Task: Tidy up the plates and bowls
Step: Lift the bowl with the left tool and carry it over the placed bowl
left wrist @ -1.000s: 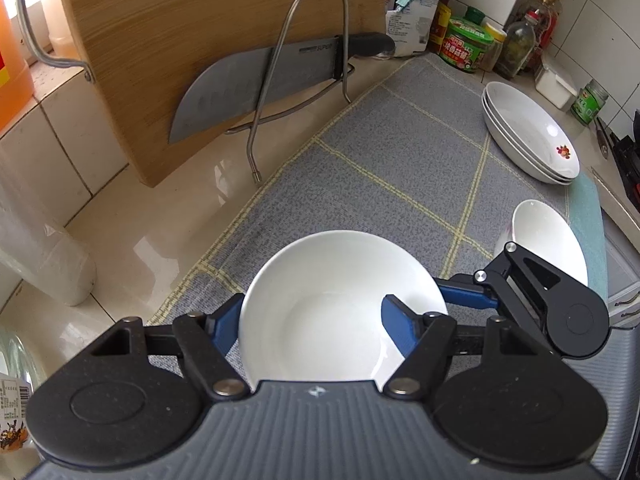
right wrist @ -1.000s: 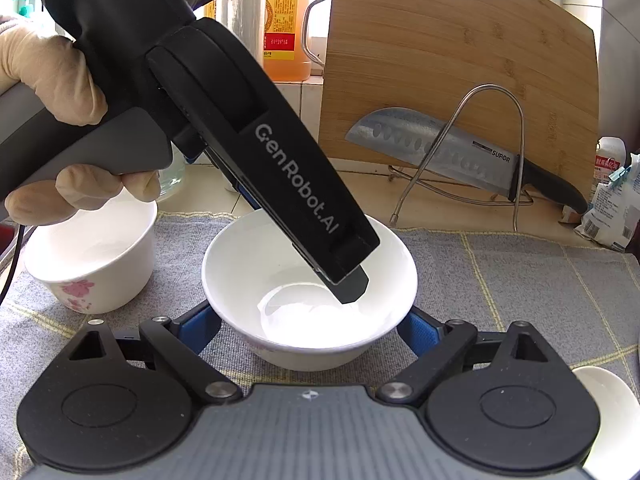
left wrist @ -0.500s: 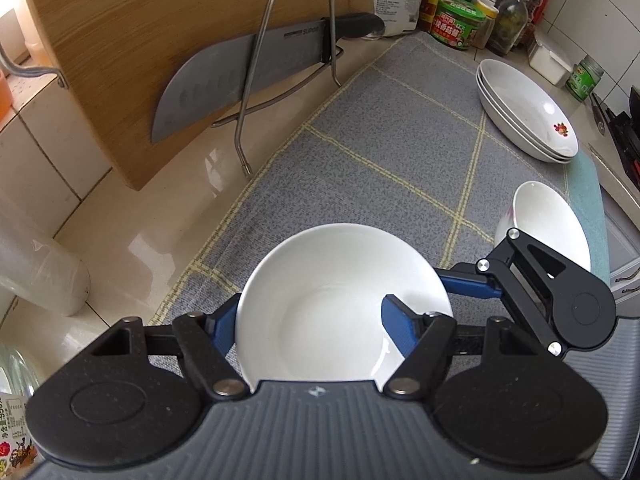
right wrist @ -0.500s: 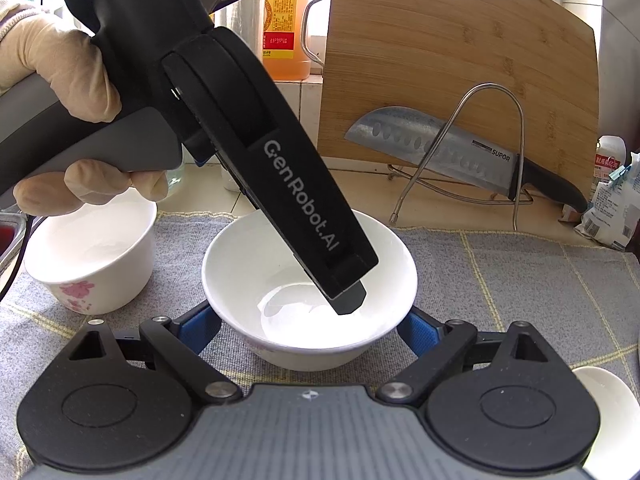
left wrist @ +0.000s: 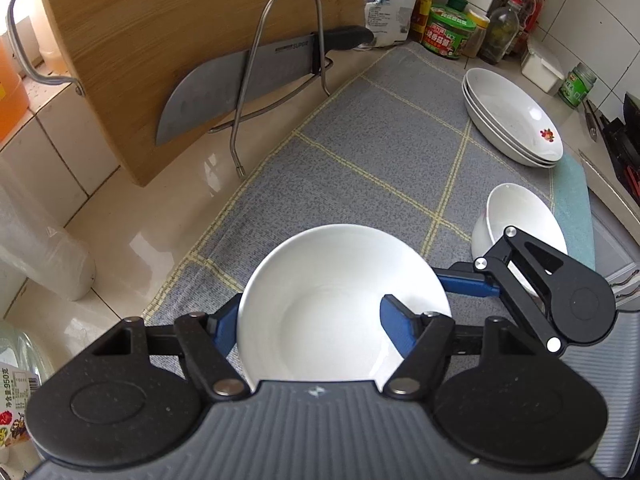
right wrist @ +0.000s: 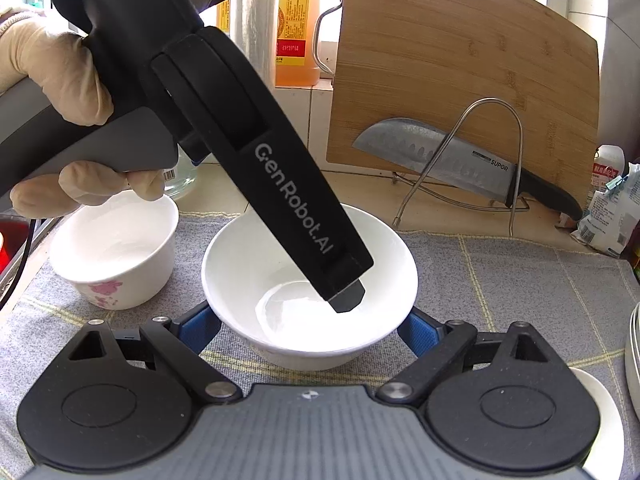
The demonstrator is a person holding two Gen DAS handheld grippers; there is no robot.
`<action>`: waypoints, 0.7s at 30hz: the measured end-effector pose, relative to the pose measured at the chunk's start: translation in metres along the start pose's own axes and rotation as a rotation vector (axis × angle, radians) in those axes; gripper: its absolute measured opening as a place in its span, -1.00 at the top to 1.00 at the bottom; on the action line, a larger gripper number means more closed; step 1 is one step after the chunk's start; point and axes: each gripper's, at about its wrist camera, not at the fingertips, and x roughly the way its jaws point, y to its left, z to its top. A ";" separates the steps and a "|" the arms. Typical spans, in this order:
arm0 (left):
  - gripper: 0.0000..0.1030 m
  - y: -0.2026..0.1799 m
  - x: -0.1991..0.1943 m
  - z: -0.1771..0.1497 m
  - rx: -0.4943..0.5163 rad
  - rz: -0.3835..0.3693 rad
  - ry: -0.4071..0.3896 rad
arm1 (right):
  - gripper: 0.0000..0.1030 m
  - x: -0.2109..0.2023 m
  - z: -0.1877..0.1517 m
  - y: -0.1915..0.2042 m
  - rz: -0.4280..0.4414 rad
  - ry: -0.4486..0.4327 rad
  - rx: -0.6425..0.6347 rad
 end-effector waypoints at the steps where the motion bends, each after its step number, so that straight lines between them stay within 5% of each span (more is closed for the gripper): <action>1: -0.37 -0.003 -0.004 -0.002 -0.001 0.000 -0.005 | -0.87 -0.003 0.000 0.000 0.003 0.002 -0.002; 21: -0.37 -0.069 -0.037 -0.012 0.003 0.009 -0.043 | -0.87 -0.070 -0.016 -0.011 -0.001 -0.018 -0.018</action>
